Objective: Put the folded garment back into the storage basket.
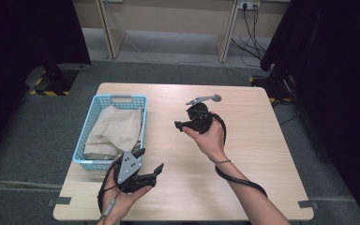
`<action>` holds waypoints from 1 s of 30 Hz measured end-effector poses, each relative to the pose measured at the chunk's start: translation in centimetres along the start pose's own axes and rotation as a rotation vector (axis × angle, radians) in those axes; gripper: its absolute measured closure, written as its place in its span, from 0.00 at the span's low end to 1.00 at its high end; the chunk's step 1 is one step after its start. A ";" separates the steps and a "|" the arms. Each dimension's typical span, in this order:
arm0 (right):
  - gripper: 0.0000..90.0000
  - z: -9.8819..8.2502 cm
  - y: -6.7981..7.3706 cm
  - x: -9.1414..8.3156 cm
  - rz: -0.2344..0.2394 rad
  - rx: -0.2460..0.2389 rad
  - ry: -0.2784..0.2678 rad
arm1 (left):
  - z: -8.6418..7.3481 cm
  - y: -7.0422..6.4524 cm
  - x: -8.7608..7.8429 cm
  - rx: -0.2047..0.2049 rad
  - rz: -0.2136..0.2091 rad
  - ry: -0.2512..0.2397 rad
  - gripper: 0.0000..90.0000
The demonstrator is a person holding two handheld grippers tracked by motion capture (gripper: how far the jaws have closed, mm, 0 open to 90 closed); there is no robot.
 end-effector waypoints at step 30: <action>0.36 -5.1 -4.9 -4.3 -0.076 0.064 -0.001 | -1.1 -4.2 2.9 0.040 -0.112 0.013 0.24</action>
Point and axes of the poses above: each handheld gripper's, and its own axes: x roughly forward along the jaws, z roughly out of its top, y roughly to its left, the point moved 10 cm from there along x, roughly forward along the jaws
